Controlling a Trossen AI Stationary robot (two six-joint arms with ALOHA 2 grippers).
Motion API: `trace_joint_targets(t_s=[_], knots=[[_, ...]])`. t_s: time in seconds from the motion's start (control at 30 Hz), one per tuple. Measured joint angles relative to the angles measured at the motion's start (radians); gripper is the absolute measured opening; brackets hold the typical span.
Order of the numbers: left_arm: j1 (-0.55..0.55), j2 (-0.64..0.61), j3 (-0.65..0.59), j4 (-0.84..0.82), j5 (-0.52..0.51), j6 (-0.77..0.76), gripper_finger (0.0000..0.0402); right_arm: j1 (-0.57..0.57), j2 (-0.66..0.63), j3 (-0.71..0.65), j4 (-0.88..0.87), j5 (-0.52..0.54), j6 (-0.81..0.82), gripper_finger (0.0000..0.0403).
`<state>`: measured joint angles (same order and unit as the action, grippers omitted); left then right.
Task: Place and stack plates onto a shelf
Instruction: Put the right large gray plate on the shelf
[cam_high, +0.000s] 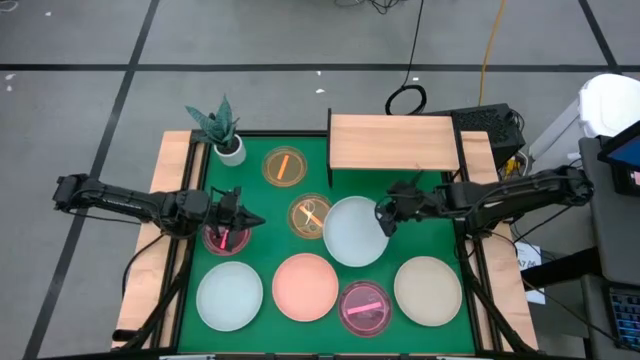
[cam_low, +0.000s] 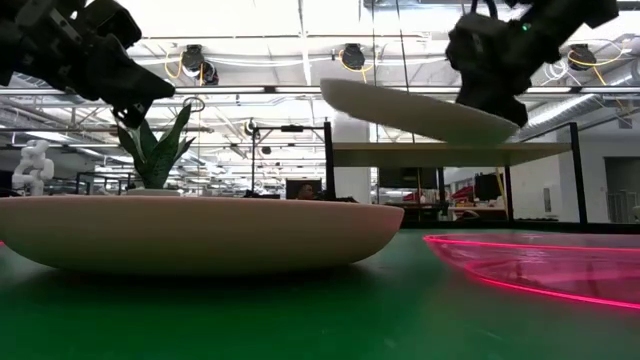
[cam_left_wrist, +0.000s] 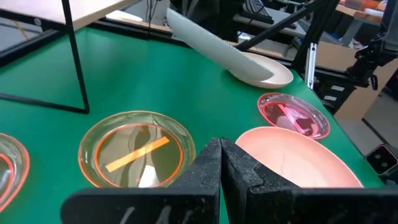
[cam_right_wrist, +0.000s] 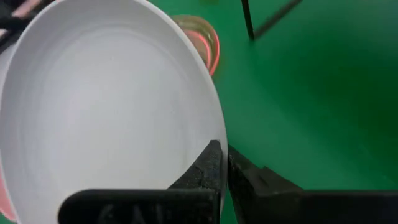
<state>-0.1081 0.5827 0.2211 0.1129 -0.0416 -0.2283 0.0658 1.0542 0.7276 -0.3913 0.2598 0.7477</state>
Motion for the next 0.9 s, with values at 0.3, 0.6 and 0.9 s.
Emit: trace_joint_targets(t_s=[0.3, 0.6, 0.9], knots=[[0.011, 0.0, 0.0, 0.048, -0.014, 0.118, 0.0001, 0.0, 0.0, 0.074, -0.003, 0.1, -0.069, 0.0], [0.037, 0.0, 0.022, 0.072, -0.011, 0.197, 0.0001, -0.04, -0.012, 0.134, 0.074, 0.268, -0.308, 0.0], [0.079, 0.0, 0.058, 0.071, -0.012, 0.288, 0.0001, -0.147, -0.102, 0.136, 0.132, 0.264, -0.418, 0.0]])
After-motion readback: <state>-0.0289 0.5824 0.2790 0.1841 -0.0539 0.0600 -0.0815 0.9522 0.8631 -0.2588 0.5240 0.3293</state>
